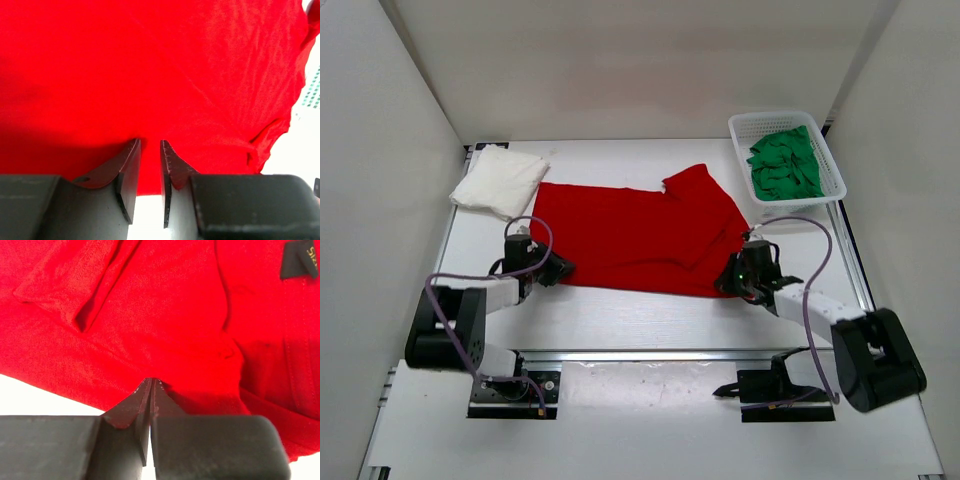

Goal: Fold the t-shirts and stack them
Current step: Fold the flattened tshirt in 1/3 of the way

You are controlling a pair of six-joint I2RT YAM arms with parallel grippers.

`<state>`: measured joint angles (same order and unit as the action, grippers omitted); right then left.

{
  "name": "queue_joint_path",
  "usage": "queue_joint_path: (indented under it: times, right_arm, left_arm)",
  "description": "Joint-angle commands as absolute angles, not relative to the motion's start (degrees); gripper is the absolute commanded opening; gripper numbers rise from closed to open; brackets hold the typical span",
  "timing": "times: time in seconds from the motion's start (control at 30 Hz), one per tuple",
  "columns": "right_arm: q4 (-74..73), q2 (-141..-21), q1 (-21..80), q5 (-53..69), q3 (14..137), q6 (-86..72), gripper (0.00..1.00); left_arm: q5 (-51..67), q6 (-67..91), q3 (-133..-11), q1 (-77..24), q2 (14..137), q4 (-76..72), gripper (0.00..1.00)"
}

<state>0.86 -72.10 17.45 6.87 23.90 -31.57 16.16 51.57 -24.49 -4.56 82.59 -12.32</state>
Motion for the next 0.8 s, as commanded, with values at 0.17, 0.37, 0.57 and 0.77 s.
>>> queue_joint_path:
  times: [0.17,0.37,0.57,0.77]
  right_arm:
    - [-10.45,-55.74,14.15,11.76,18.26,-31.30,0.12]
    - [-8.64,-58.00,19.59,12.91,26.54,-29.27,0.25]
    - [3.16,-69.67,23.02,14.76,28.91,-30.41,0.30]
    - [6.59,-78.13,22.50,15.38,31.20,-31.03,0.31]
  left_arm:
    - [16.88,50.19,-12.66,-3.34,63.56,-2.64,0.41]
    - [11.18,48.78,-22.48,-11.92,58.35,-0.79,0.44]
    - [8.26,45.71,-29.09,-24.16,68.09,-4.65,0.39]
    - [8.70,45.79,-28.48,-27.95,73.38,-9.22,0.38]
